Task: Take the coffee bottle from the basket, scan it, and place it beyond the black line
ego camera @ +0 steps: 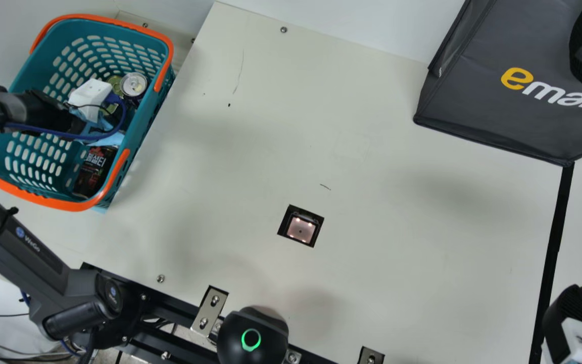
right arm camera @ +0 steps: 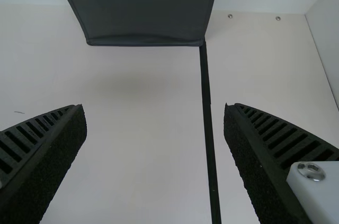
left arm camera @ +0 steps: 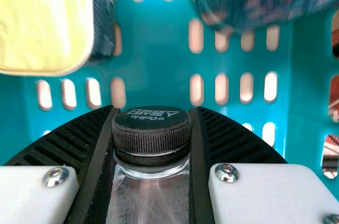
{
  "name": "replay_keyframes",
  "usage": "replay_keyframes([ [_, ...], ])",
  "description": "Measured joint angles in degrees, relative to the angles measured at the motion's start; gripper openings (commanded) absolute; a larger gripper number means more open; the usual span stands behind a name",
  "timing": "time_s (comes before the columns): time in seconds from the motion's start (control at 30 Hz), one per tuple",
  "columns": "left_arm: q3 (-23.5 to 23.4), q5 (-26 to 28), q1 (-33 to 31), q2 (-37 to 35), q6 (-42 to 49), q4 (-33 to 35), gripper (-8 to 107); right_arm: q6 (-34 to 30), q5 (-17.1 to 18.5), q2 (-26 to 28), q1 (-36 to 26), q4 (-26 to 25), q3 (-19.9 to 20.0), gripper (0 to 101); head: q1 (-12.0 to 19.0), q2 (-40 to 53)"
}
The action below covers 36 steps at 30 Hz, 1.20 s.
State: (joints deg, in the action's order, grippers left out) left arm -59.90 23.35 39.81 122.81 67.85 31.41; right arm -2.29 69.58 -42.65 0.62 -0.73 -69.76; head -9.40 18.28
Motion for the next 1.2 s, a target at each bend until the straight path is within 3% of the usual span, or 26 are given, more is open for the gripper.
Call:
replay_keyframes([
  [0.57, -5.7, 7.4, 2.4, -7.3, -3.5, 0.1, 10, 0.0, 0.0, 0.0, 0.0, 0.0, 0.0, 91, 0.0, 0.0],
  [1.2, -4.2, 16.8, 7.7, -18.4, -4.6, 0.1, 10, 0.0, 0.0, 0.0, 0.0, 0.0, 0.0, 91, 0.0, 0.0],
])
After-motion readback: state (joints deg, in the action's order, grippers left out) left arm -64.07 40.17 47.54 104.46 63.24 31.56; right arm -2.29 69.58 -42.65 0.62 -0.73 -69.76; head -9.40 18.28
